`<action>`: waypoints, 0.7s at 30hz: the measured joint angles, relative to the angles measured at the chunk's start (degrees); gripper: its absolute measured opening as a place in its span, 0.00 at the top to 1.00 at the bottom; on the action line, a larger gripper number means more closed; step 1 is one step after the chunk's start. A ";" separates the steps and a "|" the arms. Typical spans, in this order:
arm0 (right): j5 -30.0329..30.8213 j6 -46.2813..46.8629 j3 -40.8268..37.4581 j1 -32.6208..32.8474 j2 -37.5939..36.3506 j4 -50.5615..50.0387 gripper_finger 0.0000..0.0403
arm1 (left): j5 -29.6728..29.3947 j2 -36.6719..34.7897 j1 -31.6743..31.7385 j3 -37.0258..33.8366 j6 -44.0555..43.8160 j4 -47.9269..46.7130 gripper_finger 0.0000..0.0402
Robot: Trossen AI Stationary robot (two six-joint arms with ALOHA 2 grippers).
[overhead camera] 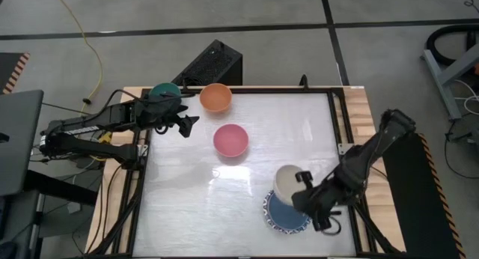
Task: Nest bowls inside each other
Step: Stack the gray bowl on top of the blue bowl
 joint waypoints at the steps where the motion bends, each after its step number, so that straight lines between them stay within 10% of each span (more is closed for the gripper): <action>1: 0.02 0.00 0.00 0.52 1.11 0.10 0.98 | 0.00 0.00 0.00 0.00 0.00 0.00 0.21; 21: 0.08 3.50 6.16 3.42 6.01 0.22 0.98 | -1.53 0.00 0.00 0.00 -0.41 -0.02 0.21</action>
